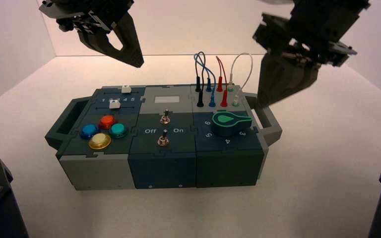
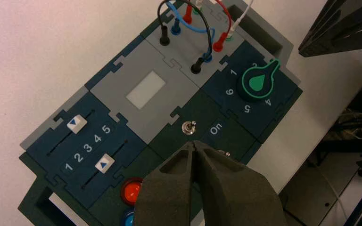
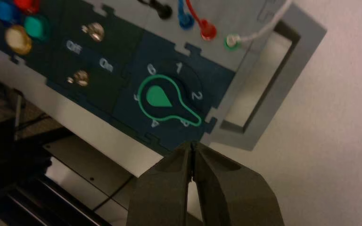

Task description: Turn the knob to position 2.

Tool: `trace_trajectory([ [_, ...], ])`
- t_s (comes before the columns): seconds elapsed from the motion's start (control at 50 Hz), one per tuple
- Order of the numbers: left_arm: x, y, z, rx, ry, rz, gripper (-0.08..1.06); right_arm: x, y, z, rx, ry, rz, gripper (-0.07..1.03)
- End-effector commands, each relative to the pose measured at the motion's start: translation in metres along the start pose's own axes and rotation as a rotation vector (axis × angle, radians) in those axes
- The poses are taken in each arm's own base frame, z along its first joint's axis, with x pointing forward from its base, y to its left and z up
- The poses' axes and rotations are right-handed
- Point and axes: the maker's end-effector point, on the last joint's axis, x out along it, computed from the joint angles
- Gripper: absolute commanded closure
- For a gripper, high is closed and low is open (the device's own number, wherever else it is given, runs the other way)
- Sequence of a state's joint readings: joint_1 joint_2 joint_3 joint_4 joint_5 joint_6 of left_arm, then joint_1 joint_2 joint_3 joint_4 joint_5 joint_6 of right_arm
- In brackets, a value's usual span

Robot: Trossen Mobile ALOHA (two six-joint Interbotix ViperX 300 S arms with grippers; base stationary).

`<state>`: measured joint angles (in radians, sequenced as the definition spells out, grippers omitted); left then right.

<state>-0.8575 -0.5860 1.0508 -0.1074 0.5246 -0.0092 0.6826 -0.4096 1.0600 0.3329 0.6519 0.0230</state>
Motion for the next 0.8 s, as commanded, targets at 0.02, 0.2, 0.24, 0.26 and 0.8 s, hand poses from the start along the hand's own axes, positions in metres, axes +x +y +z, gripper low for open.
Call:
trace_trajectory([
  [0.02,-0.005,-0.007,0.014,0.017,-0.038,-0.015,1.01,0.001,0.004,0.0,0.009,0.004,0.014,0.99],
  [0.2,-0.005,-0.013,0.013,0.039,-0.035,-0.029,1.01,0.005,0.007,-0.006,0.015,0.025,0.023,0.99],
  [0.24,-0.005,-0.014,0.012,0.042,-0.033,-0.03,1.01,0.007,0.01,-0.006,0.015,0.03,0.03,0.99],
  [0.26,-0.004,-0.014,0.012,0.042,-0.033,-0.03,1.01,0.008,0.011,-0.007,0.015,0.032,0.032,0.99],
  [0.8,-0.004,-0.017,0.007,0.058,-0.033,-0.038,1.01,0.031,0.014,-0.007,0.021,0.068,0.019,0.99],
])
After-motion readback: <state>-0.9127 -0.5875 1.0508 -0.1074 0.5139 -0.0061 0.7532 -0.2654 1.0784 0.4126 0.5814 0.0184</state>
